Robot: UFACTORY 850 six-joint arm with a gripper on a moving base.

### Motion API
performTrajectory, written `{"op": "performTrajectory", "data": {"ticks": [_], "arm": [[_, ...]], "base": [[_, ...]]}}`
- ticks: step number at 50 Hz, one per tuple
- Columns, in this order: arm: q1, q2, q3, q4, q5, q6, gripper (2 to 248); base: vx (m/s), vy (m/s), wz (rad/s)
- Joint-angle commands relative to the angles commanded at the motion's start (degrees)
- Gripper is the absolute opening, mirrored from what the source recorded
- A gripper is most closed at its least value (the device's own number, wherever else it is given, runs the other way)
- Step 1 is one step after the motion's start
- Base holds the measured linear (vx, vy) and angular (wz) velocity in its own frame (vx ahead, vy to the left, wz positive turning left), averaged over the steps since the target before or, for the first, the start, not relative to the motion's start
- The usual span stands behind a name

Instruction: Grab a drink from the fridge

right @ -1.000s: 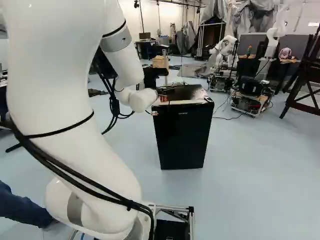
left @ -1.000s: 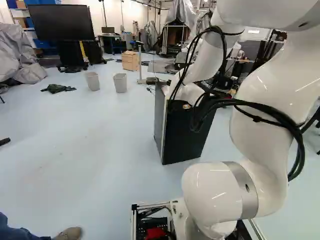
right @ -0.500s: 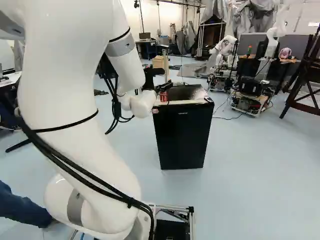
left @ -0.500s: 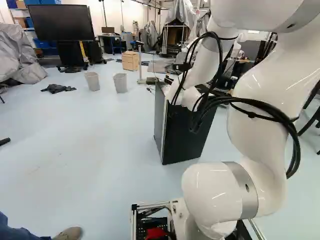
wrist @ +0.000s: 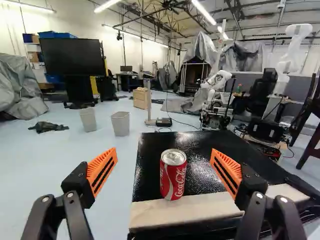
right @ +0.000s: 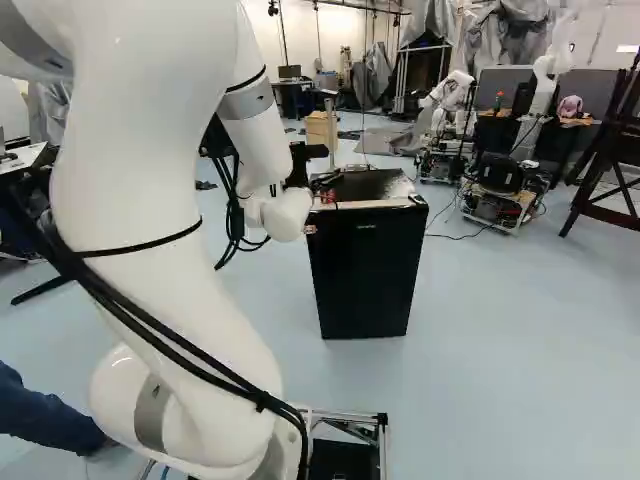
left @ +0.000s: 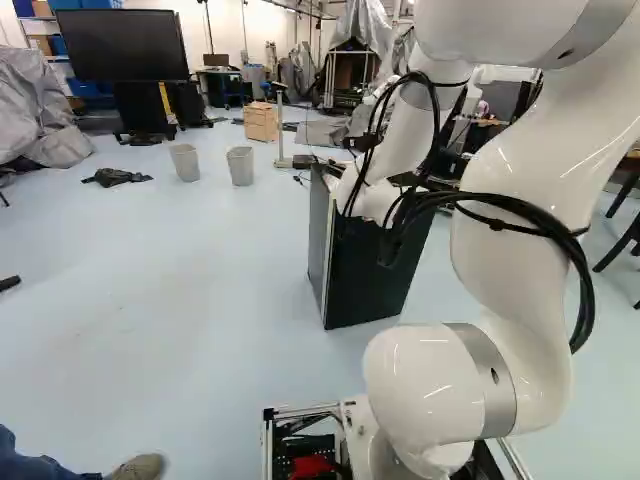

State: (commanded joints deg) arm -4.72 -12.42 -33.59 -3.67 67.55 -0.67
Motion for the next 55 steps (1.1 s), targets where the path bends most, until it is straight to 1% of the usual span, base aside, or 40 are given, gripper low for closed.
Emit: {"op": "performTrajectory", "data": {"ticks": [10,24,55], "arm": [[0.01,-0.28,-0.29,0.03,-0.22,0.00,247],[0.10,-1.92,-2.16,0.03,-0.22,0.00,247],[0.16,-8.29,-5.89,0.03,-0.22,0.00,247]], "base": [[0.000,0.000,0.000],[0.000,0.000,0.000],[0.000,0.000,0.000]]}}
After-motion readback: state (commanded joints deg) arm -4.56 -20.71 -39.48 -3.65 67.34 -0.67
